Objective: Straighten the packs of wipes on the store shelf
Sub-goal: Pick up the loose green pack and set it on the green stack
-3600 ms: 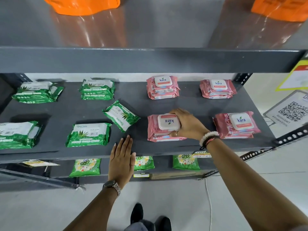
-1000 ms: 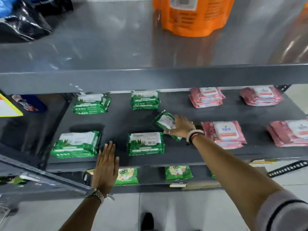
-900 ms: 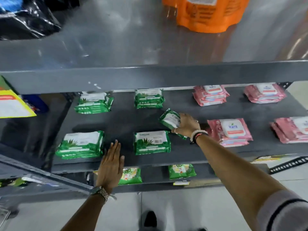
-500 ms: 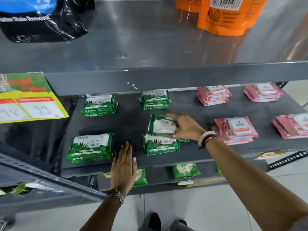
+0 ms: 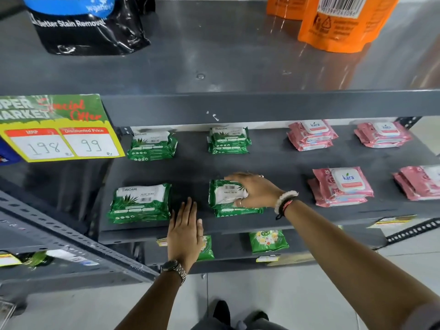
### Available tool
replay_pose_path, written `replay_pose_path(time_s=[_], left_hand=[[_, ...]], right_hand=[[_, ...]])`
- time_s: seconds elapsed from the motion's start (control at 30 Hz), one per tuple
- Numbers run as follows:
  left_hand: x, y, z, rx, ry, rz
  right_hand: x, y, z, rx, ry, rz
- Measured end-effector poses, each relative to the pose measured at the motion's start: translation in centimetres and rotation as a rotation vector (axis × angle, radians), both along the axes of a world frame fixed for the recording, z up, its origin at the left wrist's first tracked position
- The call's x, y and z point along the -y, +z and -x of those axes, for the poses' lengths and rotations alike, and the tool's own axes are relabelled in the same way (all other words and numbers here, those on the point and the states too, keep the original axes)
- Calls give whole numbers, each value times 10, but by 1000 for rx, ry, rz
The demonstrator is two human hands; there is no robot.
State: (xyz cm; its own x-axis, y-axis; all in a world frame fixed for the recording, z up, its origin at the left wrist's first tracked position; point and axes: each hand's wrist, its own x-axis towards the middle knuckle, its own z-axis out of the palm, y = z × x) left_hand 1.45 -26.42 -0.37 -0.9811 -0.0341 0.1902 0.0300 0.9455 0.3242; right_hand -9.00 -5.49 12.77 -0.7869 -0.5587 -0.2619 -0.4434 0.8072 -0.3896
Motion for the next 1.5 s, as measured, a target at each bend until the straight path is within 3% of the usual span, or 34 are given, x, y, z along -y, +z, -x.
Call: replay_pose_path(time_s=[0.2,0.33,0.43,0.53,0.63,0.77,0.93,1.07,1.27,1.5], left_hand=[[0,-1,0,-10,-1,0],[0,-1,0,-18,-5,9],[0,-1,-1,-20,-5,13],[0,-1,0,-24,-4,18],[1,-1,0,-22,-4,20],[0,-1,0,-26,-10,21],[1,-1,0,-19,-16,26],[0,0,0,-17,-18,28],[0,0,0,-12,-18,31],[-2,2,0,-16,-4,19]], right_hand=[[10,-2,-4,-181,-263,-24],[22,-3,-5,-173,-423,-174],[20,5,0,-158,-371,-207],[9,13,6,-223,-123,-107],[-1,19,4,-245,211,-245],[2,21,-2,-229,333,-333],[-1,23,4,-191,274,-393],[-2,19,-1,-170,119,-327],[-2,9,-9,-219,-57,-214],[1,-2,-17,-353,-114,-217]])
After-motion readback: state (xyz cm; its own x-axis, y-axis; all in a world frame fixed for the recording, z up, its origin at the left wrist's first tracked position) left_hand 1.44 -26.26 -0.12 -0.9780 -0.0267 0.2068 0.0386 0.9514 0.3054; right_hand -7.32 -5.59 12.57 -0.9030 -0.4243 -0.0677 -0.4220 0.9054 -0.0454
